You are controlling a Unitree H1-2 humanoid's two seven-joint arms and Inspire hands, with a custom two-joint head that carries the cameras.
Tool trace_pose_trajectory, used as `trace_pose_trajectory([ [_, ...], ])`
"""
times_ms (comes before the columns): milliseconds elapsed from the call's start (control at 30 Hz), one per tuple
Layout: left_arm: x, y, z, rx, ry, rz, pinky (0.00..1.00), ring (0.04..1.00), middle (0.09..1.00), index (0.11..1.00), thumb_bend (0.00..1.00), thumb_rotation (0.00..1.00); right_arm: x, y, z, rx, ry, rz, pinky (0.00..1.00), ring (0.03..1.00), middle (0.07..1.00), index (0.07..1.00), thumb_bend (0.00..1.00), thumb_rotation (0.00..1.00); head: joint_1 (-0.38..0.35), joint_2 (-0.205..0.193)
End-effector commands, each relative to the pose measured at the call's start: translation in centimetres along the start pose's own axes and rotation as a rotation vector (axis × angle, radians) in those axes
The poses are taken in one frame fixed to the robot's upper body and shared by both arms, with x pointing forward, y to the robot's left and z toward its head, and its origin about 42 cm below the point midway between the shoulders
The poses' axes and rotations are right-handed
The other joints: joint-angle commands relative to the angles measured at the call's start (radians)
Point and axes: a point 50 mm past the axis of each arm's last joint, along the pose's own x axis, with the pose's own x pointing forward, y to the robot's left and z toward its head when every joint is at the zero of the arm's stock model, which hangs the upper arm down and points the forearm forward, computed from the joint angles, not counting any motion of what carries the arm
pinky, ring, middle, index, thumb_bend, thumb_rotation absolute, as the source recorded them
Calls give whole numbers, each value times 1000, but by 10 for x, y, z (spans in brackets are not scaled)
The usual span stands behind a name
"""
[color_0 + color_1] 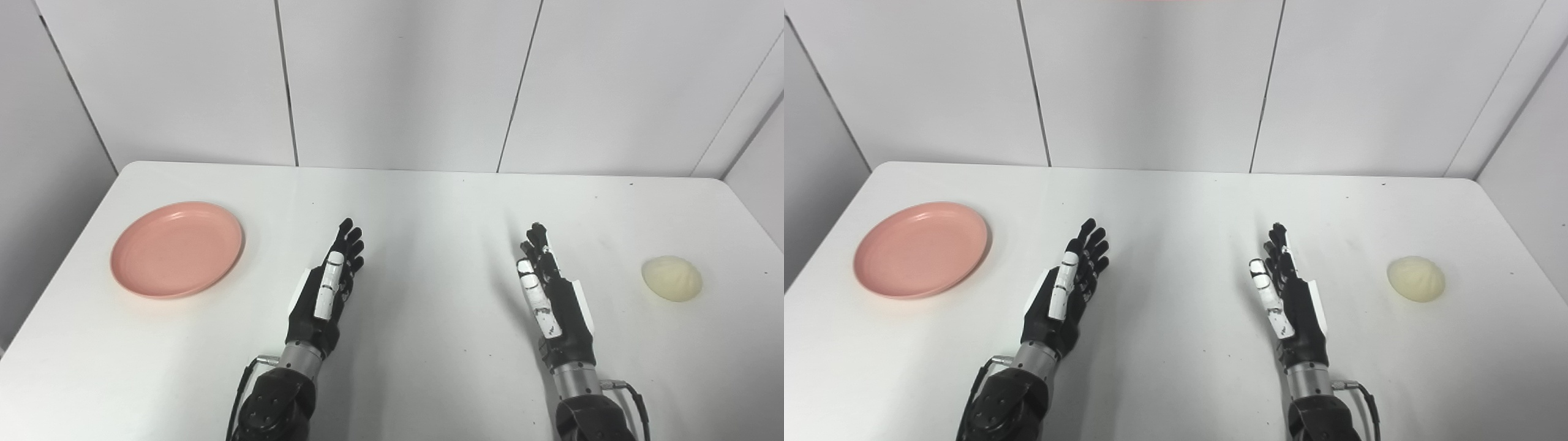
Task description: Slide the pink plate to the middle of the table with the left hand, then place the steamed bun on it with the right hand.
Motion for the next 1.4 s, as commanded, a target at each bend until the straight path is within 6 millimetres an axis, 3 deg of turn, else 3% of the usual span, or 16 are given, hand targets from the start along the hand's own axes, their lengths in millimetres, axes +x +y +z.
trace_pose_trajectory([
  [0, 0, 5, -2, 1, 12, 15, 1000, 1000, 1000, 1000, 577, 1000, -1, 6, 1, 27, -28, 11, 1000, 984, 996, 1000, 579, 819, 2, 2],
  [333, -2, 6, -4, 24, -11, 6, 1000, 1000, 1000, 1000, 568, 1000, -1, 8, 1, 53, -21, 22, 1000, 978, 989, 1000, 591, 851, -1, 4],
  [533, -3, 8, -5, 55, -39, 19, 1000, 1000, 1000, 1000, 557, 1000, -1, 9, 1, 71, -20, 29, 1000, 964, 981, 995, 647, 924, -3, 2],
  [733, -3, 7, -7, 82, -88, 50, 1000, 1000, 1000, 1000, 487, 1000, 0, 10, -1, 147, -21, 15, 984, 948, 978, 988, 670, 928, -3, 4],
  [967, 0, 6, -10, 104, -98, 73, 1000, 1000, 1000, 1000, 503, 1000, -1, 8, 0, 179, 1, 5, 995, 949, 980, 995, 675, 939, 0, 1],
  [1167, 2, 0, -15, 95, -80, 57, 1000, 1000, 1000, 1000, 517, 1000, -1, 0, -5, 169, 4, 25, 1000, 969, 992, 1000, 647, 931, 107, -37],
  [1300, 7, -10, -22, 103, -73, 57, 1000, 1000, 1000, 1000, 501, 1000, -4, -14, -13, 156, -2, 29, 1000, 982, 996, 1000, 607, 936, 272, -104],
  [1367, 11, -14, -24, 100, -80, 66, 1000, 1000, 1000, 1000, 501, 1000, -4, -20, -17, 160, -1, 31, 1000, 989, 1000, 1000, 618, 920, 314, -124],
])
